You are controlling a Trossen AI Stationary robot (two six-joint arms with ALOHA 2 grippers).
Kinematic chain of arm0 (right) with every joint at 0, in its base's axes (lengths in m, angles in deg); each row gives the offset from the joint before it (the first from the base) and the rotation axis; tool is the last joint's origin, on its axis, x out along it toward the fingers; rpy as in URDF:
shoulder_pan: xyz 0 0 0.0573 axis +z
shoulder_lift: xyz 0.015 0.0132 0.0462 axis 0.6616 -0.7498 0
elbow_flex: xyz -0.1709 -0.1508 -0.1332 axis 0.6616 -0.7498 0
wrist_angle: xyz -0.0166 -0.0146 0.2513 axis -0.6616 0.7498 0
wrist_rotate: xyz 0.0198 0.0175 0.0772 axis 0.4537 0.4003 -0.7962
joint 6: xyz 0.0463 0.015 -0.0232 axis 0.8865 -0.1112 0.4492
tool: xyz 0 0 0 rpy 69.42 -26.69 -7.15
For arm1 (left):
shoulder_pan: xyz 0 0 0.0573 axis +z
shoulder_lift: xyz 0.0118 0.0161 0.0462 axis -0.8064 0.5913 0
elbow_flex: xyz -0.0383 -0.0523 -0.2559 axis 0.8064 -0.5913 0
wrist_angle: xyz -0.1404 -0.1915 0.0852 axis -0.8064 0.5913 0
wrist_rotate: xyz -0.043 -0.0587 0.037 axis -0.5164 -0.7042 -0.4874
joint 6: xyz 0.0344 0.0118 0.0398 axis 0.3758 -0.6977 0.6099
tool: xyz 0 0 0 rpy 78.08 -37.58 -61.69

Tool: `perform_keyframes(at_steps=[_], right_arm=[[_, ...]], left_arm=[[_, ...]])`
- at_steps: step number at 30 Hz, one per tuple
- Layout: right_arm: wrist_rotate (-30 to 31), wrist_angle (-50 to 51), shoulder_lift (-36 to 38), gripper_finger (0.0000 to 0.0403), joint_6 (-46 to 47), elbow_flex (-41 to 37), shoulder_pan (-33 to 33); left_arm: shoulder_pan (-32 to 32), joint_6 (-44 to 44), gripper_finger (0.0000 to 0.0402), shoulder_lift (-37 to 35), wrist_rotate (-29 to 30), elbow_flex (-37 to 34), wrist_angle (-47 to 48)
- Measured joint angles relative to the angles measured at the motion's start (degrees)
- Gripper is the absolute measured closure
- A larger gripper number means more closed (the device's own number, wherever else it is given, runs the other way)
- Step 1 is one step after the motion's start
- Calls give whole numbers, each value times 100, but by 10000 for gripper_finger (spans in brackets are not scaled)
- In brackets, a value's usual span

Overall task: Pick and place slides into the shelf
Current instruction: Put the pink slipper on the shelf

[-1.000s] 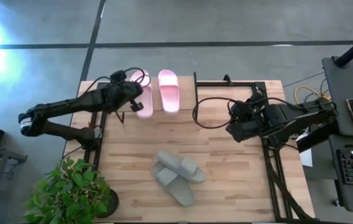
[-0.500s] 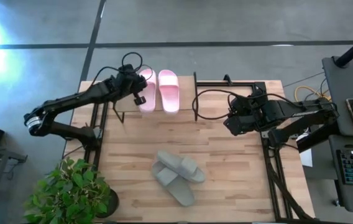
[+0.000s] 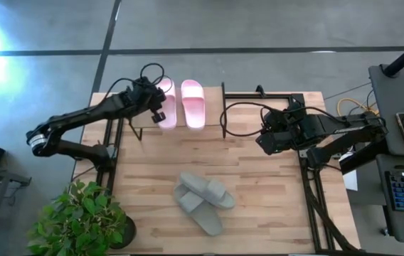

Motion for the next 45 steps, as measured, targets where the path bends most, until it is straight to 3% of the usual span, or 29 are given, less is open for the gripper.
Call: perform_keyframes(at_steps=[10,17,21,26,28,31,35,41,45], right_arm=[[-96,0,0,163,0,0,0],[-423,-48,0,168,313,0,-45],[-885,-683,0,201,266,0,-502],[-2009,-2300,-81,287,-936,0,-1436],[-2467,-2902,-187,329,-1349,0,-1795],[-2976,-3485,-437,381,-1790,0,-2311],[-3670,-3843,-943,390,-2066,27,-2906],[-3696,-3862,-1756,392,-2480,503,-3265],[-3674,-3841,-2163,392,-2650,955,-3334]], left_arm=[[-195,-422,229,-406,-39,42,230],[-477,-1884,222,-728,225,219,1525],[-479,-3085,249,-933,238,201,1618],[-476,-4185,340,-1120,283,224,1609],[-472,-4553,380,-1164,447,232,1619],[-392,-5283,392,-1167,1050,218,1819],[-130,-5947,391,-1032,1154,158,1758],[463,-6339,391,-568,179,136,1323],[684,-6640,391,-272,30,223,1328]])
